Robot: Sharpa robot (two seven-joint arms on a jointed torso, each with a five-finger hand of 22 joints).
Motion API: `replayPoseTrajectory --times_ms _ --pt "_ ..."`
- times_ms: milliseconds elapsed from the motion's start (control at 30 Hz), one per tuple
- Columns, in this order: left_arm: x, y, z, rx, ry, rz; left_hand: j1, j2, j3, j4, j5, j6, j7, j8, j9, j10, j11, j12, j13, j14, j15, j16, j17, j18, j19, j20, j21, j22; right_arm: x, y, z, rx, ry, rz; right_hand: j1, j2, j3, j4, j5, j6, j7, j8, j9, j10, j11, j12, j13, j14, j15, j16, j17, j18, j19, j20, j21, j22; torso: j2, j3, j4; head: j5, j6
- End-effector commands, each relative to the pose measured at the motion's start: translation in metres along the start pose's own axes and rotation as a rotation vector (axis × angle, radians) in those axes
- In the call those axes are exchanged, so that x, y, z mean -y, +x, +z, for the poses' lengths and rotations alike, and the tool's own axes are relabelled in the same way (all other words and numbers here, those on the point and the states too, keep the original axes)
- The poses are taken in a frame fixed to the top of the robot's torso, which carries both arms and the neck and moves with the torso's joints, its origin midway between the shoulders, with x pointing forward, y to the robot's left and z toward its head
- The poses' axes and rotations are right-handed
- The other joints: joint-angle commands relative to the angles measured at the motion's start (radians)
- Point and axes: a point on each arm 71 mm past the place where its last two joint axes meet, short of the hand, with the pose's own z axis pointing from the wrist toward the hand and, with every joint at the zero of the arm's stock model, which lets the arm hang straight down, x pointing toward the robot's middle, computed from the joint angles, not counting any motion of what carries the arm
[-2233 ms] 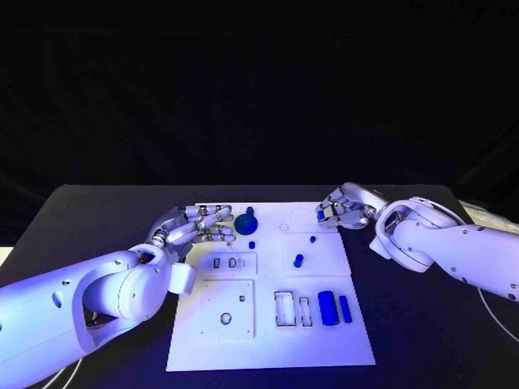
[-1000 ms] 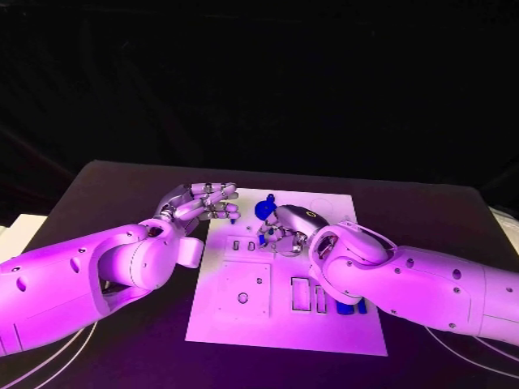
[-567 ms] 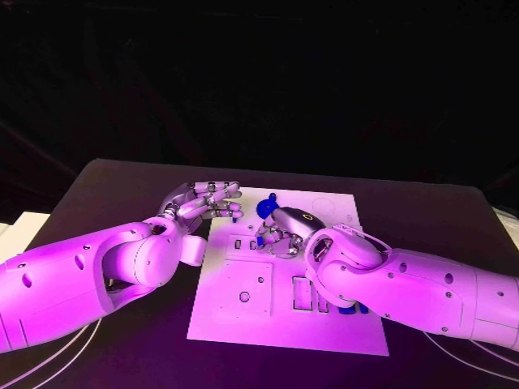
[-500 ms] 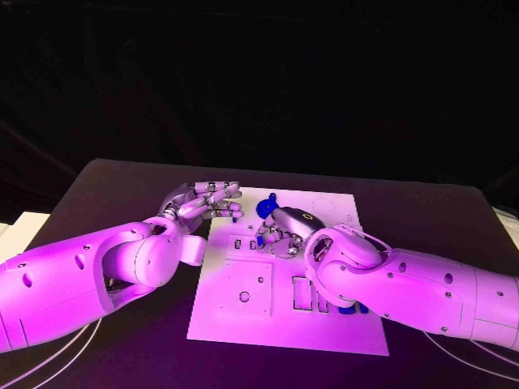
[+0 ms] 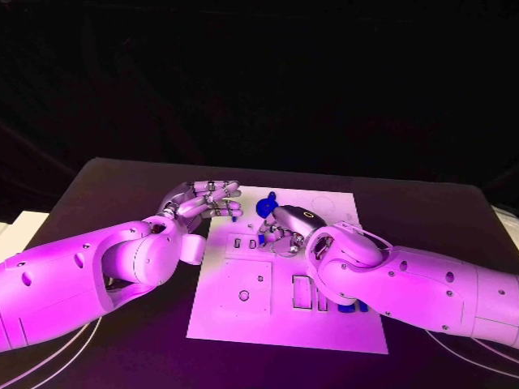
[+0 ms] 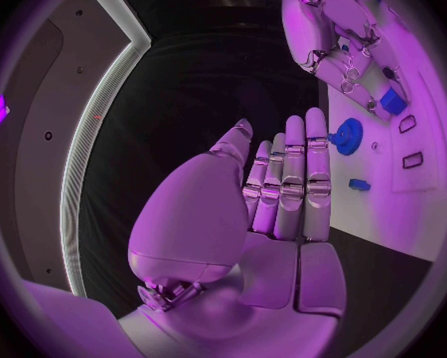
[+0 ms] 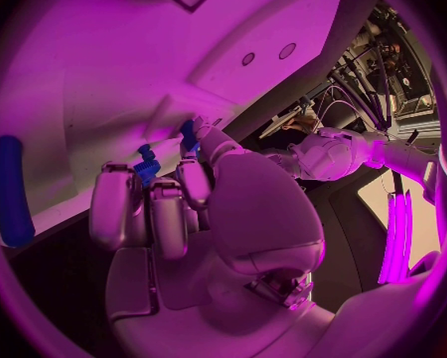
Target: Assemble the parts on the task board
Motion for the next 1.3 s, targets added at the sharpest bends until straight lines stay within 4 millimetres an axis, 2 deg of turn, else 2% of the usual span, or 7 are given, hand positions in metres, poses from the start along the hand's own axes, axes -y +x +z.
replayPoseTrajectory --times_ms 33,233,300,733,1300 --pt "0.0009 0.0024 0.0005 -0.015 0.003 -0.010 -0.004 0.004 0.003 -0.006 -0.006 0.003 0.000 -0.003 0.000 -0.008 0.000 -0.003 -0.001 -0.008 -0.002 -0.008 0.001 0.005 -0.005 -0.004 0.004 0.001 0.0024 0.0077 -0.0014 -0.065 0.015 -0.039 -0.017 -0.009 -0.003 0.003 0.002 0.020 -0.016 0.020 0.013 0.004 -0.011 -0.012 -0.038 0.087 -0.005 -0.006 0.186 -0.004 -0.011 -0.001 -0.007 -0.006 0.000 -0.0006 0.0005 0.000 -0.004" --pt "0.0009 0.0023 0.0004 -0.014 0.002 -0.010 -0.006 0.006 0.004 -0.005 -0.006 0.003 0.000 -0.003 0.000 -0.008 0.001 -0.003 -0.001 -0.008 -0.002 -0.008 0.003 0.005 -0.005 -0.004 0.004 0.002 0.0013 0.0076 -0.0014 -0.062 0.006 -0.033 -0.062 -0.044 -0.035 0.023 0.005 0.000 -0.006 0.008 0.007 -0.010 -0.002 -0.037 -0.057 0.086 0.001 -0.008 0.182 -0.002 -0.017 0.004 -0.016 -0.020 0.000 -0.0001 -0.0012 0.000 -0.005" --pt "0.0008 0.0023 0.0005 -0.014 0.002 -0.010 -0.006 0.006 0.005 -0.005 -0.006 0.003 0.000 -0.003 0.000 -0.008 0.001 -0.003 -0.001 -0.008 -0.002 -0.008 0.003 0.005 -0.005 -0.004 0.004 0.002 0.0015 0.0074 -0.0014 -0.059 0.007 -0.033 -0.065 -0.048 -0.039 0.025 0.007 -0.002 -0.005 0.007 0.006 -0.014 -0.002 -0.044 -0.062 0.085 0.002 -0.010 0.180 -0.001 -0.020 0.005 -0.018 -0.025 0.000 -0.0003 -0.0013 0.000 -0.004" --pt "0.0007 0.0023 0.0007 -0.014 0.001 -0.009 -0.006 0.008 0.006 -0.005 -0.006 0.003 0.000 -0.003 0.000 -0.009 0.000 -0.003 -0.001 -0.008 -0.002 -0.009 0.003 0.005 -0.006 -0.004 0.004 0.002 0.0048 0.0060 -0.0011 -0.046 0.014 -0.045 -0.058 -0.056 -0.044 0.021 0.011 -0.008 -0.003 0.003 0.004 -0.026 0.000 -0.064 -0.078 0.084 0.003 -0.014 0.175 0.001 -0.026 0.007 -0.026 -0.037 0.000 -0.0006 0.0008 -0.004 -0.005" --pt "0.0006 0.0022 0.0006 -0.014 -0.001 -0.009 -0.006 0.008 0.006 -0.005 -0.006 0.003 0.000 -0.003 0.000 -0.009 0.000 -0.003 -0.001 -0.008 -0.002 -0.009 0.003 0.005 -0.006 -0.004 0.004 0.002 0.0035 0.0052 0.0009 -0.022 0.008 -0.039 -0.061 -0.069 -0.060 0.026 0.021 -0.038 0.010 -0.014 -0.005 -0.056 0.011 -0.114 -0.117 0.081 0.012 -0.022 0.164 0.006 -0.039 0.014 -0.042 -0.063 0.000 -0.0008 -0.0001 -0.004 -0.005"
